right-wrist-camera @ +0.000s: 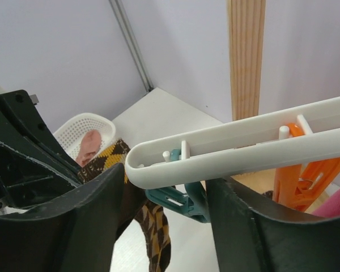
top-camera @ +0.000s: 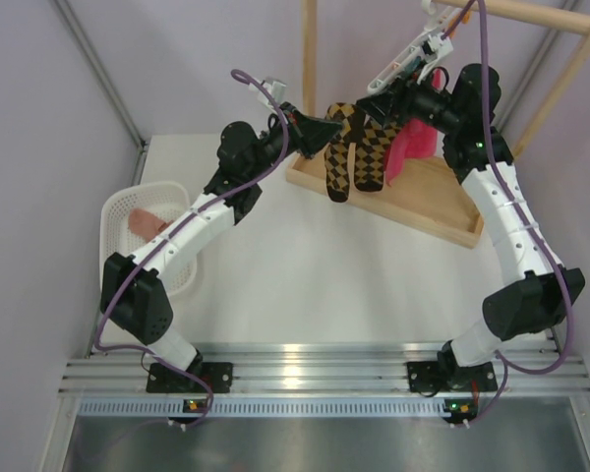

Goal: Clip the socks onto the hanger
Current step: Open the clamp at the hanger, then clamp the sock onto the hanger.

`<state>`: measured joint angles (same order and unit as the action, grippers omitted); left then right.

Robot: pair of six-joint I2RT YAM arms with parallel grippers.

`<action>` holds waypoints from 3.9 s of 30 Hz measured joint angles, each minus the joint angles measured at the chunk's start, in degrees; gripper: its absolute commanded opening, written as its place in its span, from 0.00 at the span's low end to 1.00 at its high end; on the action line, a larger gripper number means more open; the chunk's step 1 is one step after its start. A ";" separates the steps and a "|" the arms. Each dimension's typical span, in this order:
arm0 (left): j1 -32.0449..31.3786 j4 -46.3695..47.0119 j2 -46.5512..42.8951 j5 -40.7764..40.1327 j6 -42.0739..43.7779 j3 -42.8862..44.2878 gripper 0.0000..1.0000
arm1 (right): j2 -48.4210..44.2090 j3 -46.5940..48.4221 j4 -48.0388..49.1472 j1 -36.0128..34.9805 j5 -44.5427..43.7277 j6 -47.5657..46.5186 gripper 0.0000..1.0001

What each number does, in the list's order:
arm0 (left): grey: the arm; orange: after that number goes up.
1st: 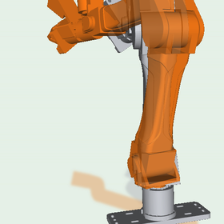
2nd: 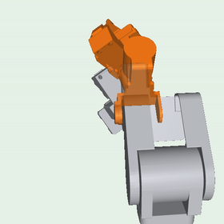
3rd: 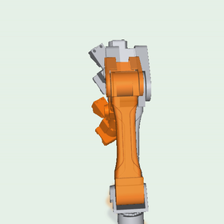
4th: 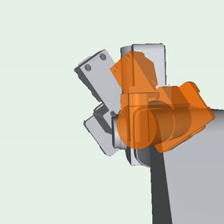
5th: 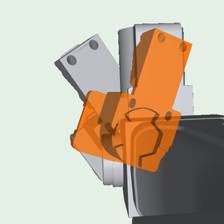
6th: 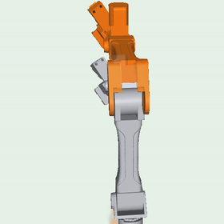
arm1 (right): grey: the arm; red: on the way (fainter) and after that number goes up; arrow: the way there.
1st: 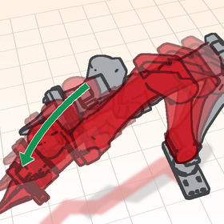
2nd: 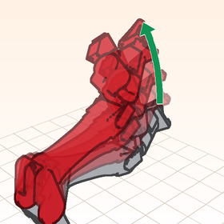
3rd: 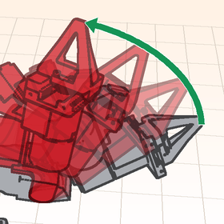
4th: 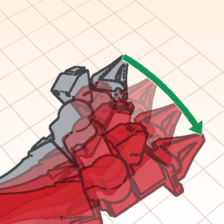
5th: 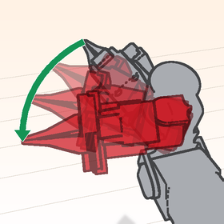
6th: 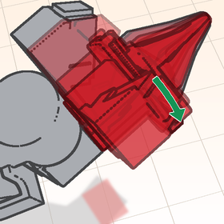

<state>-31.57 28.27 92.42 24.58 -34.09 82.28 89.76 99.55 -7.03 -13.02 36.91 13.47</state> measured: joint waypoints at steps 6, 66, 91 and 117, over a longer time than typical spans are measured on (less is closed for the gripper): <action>0.00 0.00 0.00 0.02 0.02 0.00 0.00 | 0.00 0.24 -1.05 -0.26 -1.16 -0.50 0.26; 0.35 14.27 0.92 -1.49 3.96 -5.01 0.00 | 3.45 0.96 12.17 0.22 0.09 40.68 0.00; -0.46 15.08 0.98 -0.52 4.04 -1.90 0.00 | 4.07 0.94 13.05 0.44 0.76 41.29 0.08; -0.50 14.60 2.99 -1.31 5.33 -0.72 0.00 | 5.40 0.94 12.59 1.31 1.09 44.76 0.44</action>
<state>-32.08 42.87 95.42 23.27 -28.75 81.56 95.15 100.49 5.56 -11.70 38.00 58.24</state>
